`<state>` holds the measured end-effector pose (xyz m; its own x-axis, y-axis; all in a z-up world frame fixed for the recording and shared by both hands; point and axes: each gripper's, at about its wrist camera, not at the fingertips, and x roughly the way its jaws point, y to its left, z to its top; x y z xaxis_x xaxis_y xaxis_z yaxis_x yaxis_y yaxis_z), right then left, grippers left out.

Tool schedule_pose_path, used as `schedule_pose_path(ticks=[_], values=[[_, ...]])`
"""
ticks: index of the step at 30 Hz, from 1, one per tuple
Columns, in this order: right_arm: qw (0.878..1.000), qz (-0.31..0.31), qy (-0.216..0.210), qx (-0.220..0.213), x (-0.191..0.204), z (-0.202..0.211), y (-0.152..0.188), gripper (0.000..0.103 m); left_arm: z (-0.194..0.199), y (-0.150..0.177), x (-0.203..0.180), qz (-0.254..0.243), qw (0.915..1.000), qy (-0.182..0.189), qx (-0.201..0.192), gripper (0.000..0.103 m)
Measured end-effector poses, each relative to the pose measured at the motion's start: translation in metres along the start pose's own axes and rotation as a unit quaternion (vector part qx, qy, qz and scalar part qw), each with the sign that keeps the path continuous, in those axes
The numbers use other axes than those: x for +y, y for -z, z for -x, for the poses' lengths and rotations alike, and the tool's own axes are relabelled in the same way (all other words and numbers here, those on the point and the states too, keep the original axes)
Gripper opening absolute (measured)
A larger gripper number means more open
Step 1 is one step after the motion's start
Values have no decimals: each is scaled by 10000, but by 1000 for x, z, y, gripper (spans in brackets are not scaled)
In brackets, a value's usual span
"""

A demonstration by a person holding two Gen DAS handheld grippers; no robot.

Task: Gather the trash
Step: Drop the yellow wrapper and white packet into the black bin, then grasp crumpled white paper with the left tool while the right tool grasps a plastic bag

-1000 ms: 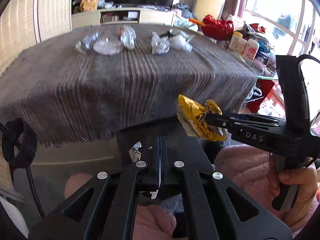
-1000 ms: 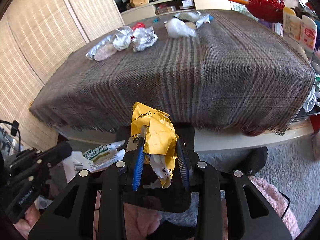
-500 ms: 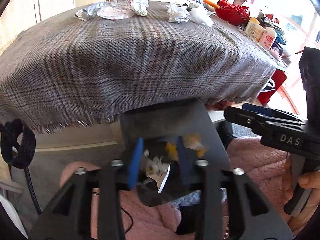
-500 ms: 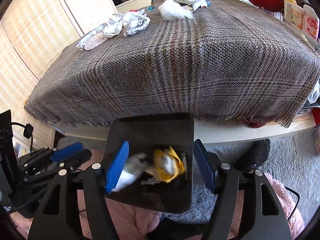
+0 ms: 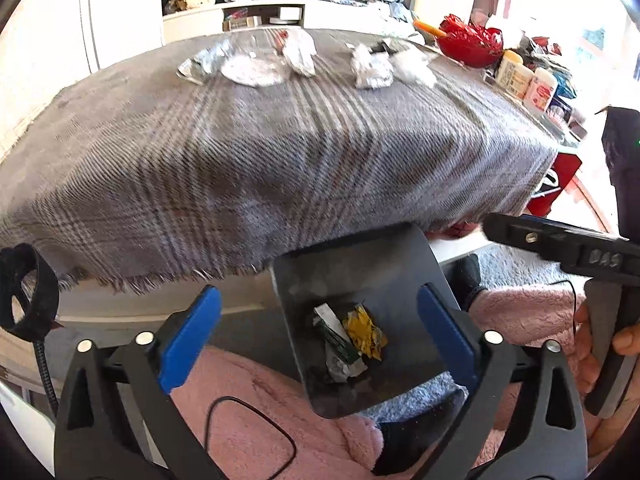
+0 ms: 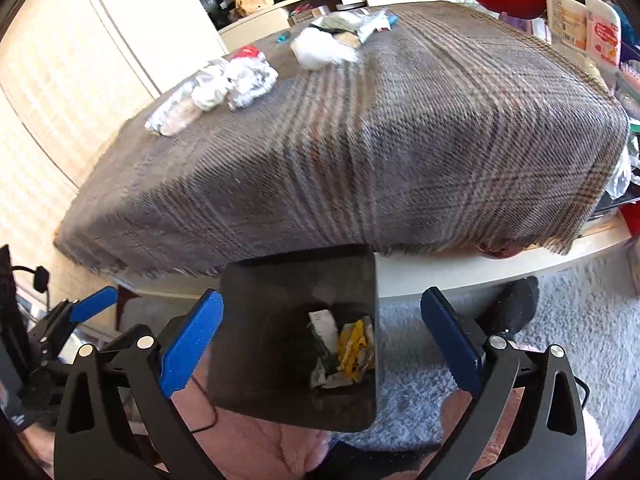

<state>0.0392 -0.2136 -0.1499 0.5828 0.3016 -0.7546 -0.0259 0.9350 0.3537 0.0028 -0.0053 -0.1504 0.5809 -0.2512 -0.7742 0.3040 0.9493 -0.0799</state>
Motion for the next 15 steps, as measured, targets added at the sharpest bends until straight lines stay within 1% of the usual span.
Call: schedule_pose_path(ticks=[2,4,6,9,11,13,15], values=[[9999,41,-57,-145,2,13,-12,99,3,-8,4,14,10000,-58,-49,95],[9995,104,15,-285,5,23,-27,99,7,-18,6,13,9998,-129,-133,95],[9988,206,192,-412,7,31,-40,99,11,-29,8,11,9997,-120,-226,95],[9955,381,489,-713,10,41,-63,99,15,-49,6,-1,9993,-44,-368,95],[9926,417,648,-935,9,45,-79,99,15,-64,6,16,9991,84,-426,95],[9919,408,655,-1006,7,44,-94,99,14,-78,5,27,9987,96,-501,95],[9923,357,613,-1019,4,39,-110,100,10,-94,2,23,9982,32,-591,95]])
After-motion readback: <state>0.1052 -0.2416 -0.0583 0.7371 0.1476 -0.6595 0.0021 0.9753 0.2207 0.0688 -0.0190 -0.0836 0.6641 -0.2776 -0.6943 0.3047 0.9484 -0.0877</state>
